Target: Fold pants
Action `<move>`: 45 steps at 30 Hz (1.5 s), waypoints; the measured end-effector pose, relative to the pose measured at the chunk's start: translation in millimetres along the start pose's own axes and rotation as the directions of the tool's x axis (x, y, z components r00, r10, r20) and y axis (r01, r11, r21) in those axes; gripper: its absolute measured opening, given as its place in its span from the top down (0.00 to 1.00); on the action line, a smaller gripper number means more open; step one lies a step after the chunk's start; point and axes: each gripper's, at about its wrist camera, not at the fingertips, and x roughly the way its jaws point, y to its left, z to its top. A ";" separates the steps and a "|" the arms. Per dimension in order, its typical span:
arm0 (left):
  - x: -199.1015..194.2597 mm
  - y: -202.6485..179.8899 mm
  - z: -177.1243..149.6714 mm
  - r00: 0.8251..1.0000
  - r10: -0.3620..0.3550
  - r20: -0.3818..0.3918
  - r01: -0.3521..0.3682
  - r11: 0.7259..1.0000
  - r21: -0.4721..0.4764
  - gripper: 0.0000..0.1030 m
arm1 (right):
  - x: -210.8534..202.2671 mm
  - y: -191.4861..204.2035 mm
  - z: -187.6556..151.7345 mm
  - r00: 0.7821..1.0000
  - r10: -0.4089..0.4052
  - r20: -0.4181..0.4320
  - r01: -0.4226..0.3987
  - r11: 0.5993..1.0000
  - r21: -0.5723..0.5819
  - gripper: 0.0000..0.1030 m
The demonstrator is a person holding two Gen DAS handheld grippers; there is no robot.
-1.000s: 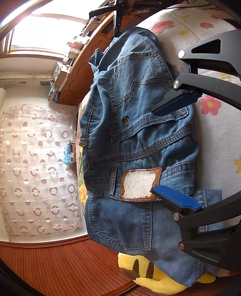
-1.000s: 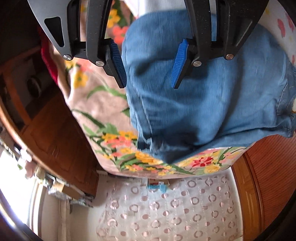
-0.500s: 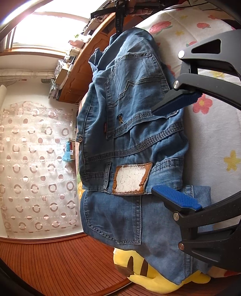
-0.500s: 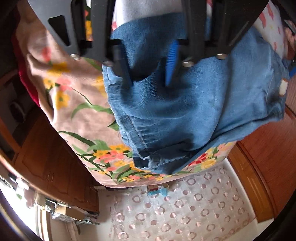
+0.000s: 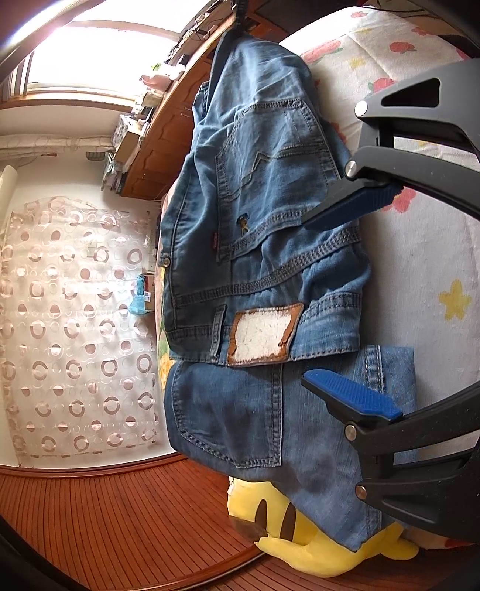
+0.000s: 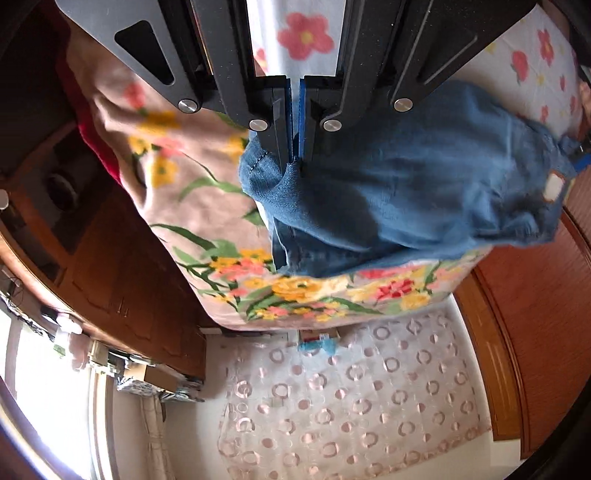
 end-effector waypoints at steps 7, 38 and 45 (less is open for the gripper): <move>1.3 2.0 -1.9 1.000 0.004 -0.007 -0.004 1.000 -0.006 0.24 | 17.8 5.3 -35.4 0.997 0.065 -0.039 -0.062 0.995 0.080 0.59; 1.8 16.1 -3.7 0.999 0.033 -0.012 -0.033 0.999 -0.026 0.25 | 54.1 53.8 -34.6 0.996 -0.055 -0.067 0.050 0.997 -0.067 0.82; 12.0 24.3 -6.5 0.998 -0.015 -0.058 0.013 0.999 -0.030 0.59 | 50.7 52.6 -39.2 0.998 -0.047 -0.051 0.043 0.996 -0.075 0.86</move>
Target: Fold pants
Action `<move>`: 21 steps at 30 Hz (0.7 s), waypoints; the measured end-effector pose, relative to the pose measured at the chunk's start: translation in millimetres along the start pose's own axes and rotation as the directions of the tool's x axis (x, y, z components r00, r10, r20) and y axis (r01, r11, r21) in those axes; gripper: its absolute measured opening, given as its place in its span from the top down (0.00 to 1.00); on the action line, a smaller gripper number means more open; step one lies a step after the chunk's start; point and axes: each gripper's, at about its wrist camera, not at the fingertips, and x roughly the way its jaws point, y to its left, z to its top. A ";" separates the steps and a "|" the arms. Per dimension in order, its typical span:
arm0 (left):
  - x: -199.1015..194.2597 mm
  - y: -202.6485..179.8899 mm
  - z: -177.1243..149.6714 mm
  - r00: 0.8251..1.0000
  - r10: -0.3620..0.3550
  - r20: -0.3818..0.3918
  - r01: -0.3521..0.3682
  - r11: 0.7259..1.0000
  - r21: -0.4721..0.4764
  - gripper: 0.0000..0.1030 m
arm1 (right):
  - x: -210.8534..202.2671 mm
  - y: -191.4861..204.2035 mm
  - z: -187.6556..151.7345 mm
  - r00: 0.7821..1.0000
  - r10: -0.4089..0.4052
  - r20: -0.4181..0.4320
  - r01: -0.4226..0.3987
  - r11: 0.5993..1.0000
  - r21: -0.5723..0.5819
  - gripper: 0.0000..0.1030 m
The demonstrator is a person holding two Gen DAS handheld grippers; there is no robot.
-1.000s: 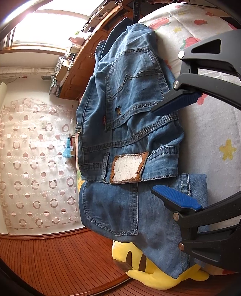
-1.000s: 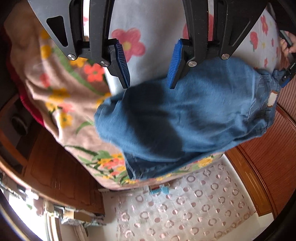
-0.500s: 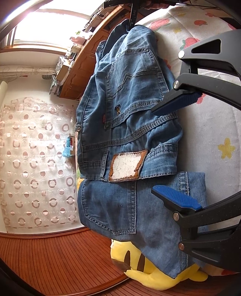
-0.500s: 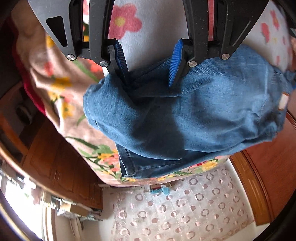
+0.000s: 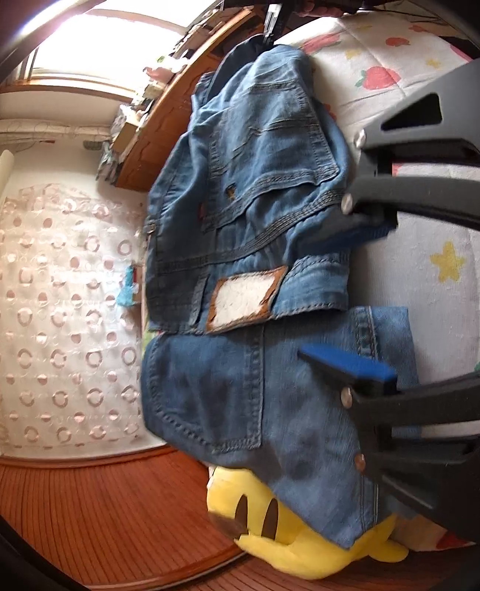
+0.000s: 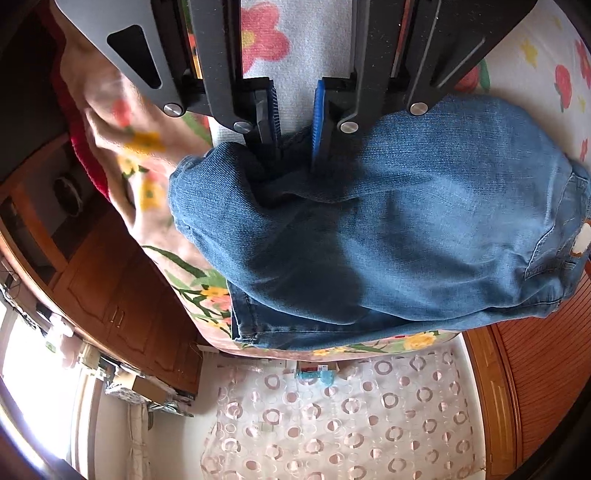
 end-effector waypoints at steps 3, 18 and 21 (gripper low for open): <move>6.3 -7.0 -4.7 1.000 -0.015 -0.027 0.016 1.000 0.026 0.67 | -1.9 -1.4 -2.9 1.000 -0.003 0.007 0.003 1.000 -0.004 0.86; -16.1 -23.1 17.6 0.998 0.045 0.034 -0.049 0.991 0.127 0.95 | -33.1 -6.5 19.4 0.994 0.018 0.107 -0.014 0.999 -0.036 0.97; -43.8 -26.1 37.8 0.993 0.048 0.106 -0.062 0.989 0.131 0.95 | -51.4 -6.6 33.0 0.987 -0.008 0.160 0.018 0.998 -0.058 0.97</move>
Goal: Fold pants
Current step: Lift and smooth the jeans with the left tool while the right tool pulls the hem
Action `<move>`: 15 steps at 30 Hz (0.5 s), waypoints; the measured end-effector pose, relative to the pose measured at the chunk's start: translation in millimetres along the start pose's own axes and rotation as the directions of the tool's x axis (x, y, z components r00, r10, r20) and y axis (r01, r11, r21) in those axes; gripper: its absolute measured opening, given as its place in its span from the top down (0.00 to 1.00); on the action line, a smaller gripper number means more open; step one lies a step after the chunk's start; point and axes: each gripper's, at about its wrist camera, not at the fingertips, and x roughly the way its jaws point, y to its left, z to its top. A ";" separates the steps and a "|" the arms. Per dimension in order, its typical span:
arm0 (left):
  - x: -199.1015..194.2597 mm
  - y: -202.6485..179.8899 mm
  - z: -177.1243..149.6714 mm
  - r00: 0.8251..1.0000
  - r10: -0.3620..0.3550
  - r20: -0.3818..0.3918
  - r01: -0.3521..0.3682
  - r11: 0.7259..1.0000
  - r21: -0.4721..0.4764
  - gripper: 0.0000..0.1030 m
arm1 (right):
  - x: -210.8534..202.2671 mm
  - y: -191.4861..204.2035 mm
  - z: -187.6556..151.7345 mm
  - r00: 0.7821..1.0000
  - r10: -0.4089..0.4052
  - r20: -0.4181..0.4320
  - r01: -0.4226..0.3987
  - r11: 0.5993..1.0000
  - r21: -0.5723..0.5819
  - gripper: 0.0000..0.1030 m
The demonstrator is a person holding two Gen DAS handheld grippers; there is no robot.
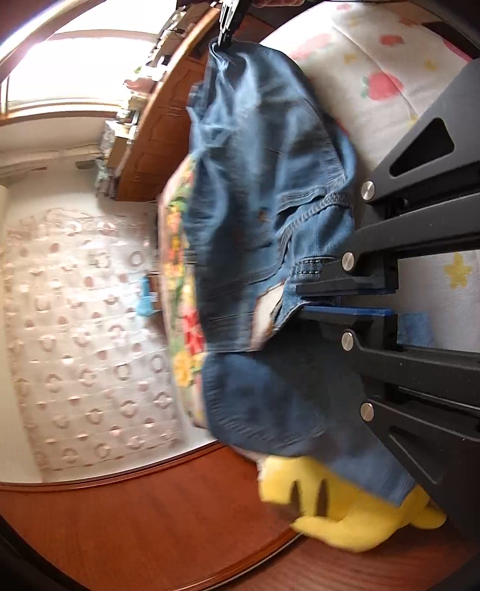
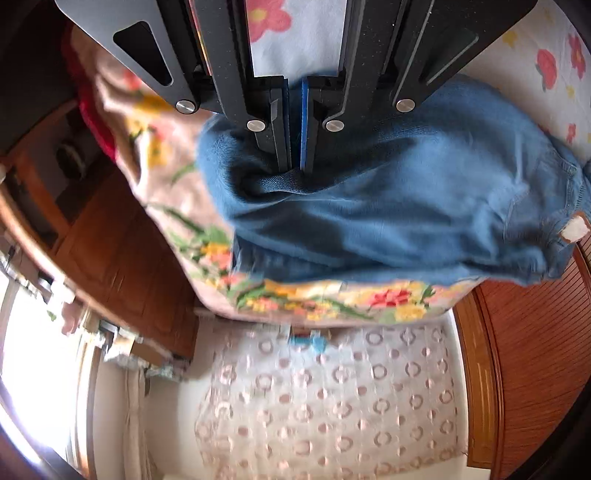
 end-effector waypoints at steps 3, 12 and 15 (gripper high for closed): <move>-17.6 0.6 17.3 0.998 0.013 0.053 -0.014 1.000 0.005 0.95 | -12.4 -3.6 12.3 0.999 -0.019 0.030 0.019 1.000 -0.010 0.97; -69.2 6.1 38.5 0.985 0.042 0.170 -0.043 0.999 0.003 0.95 | -50.9 4.1 4.5 0.996 -0.029 0.080 0.031 0.999 -0.027 0.97; -66.7 7.8 36.1 0.986 0.056 0.155 -0.062 0.998 0.029 0.95 | -41.8 5.4 -4.9 0.999 -0.012 0.045 0.013 0.999 -0.033 0.97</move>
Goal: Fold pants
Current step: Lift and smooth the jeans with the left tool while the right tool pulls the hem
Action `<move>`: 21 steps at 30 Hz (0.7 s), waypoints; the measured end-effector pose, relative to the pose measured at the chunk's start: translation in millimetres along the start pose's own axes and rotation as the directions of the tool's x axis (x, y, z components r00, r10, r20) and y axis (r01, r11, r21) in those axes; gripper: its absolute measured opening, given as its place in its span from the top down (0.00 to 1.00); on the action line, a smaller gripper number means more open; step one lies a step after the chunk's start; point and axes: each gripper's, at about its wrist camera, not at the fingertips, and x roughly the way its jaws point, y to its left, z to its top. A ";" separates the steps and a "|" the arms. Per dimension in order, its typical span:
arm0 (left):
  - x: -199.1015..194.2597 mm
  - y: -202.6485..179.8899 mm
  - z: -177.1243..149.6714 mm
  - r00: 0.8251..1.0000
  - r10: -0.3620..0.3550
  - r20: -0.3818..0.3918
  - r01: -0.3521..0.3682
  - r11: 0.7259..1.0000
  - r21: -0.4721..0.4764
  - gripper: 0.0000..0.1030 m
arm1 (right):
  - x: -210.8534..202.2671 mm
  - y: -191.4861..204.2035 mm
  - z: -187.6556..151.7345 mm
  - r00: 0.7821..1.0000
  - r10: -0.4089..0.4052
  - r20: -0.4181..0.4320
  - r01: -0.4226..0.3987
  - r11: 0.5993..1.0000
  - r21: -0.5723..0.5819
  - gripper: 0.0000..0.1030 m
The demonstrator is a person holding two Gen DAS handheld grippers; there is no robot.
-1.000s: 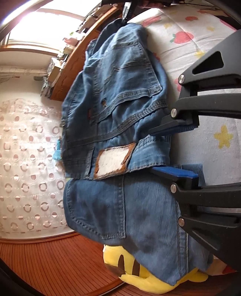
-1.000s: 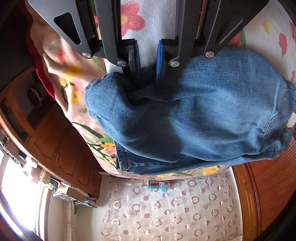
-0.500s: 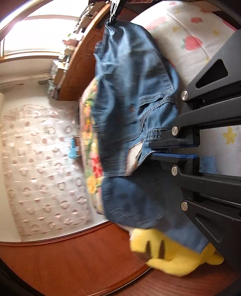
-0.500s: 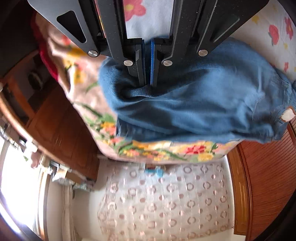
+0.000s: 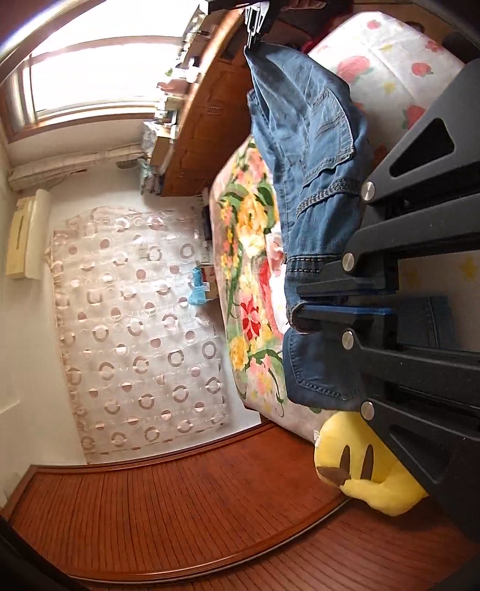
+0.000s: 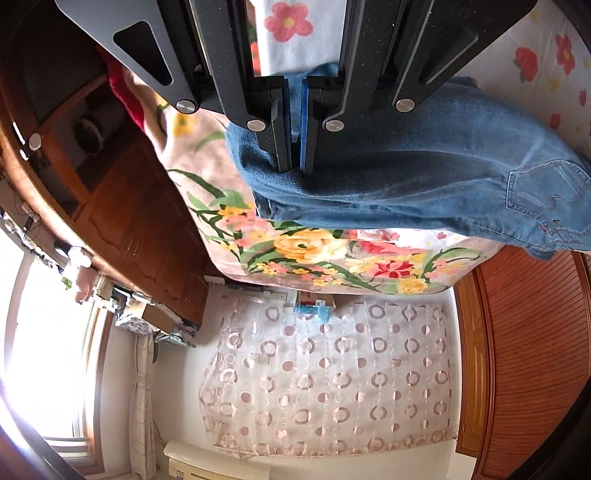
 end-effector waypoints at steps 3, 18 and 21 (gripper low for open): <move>16.8 1.6 -15.1 0.998 0.013 -0.060 -0.013 1.000 0.010 0.95 | 27.2 3.2 -16.8 0.996 0.008 -0.093 -0.009 1.000 -0.009 0.97; 36.2 -5.0 -72.6 0.986 -0.008 -0.166 0.006 1.000 -0.014 0.95 | 76.3 -19.9 -34.1 0.974 0.163 -0.157 -0.130 0.971 0.203 0.97; 36.9 -4.3 -81.2 0.985 -0.015 -0.174 0.011 1.000 -0.025 0.96 | 76.4 -12.1 -33.9 0.966 0.170 -0.195 -0.137 0.975 0.173 0.93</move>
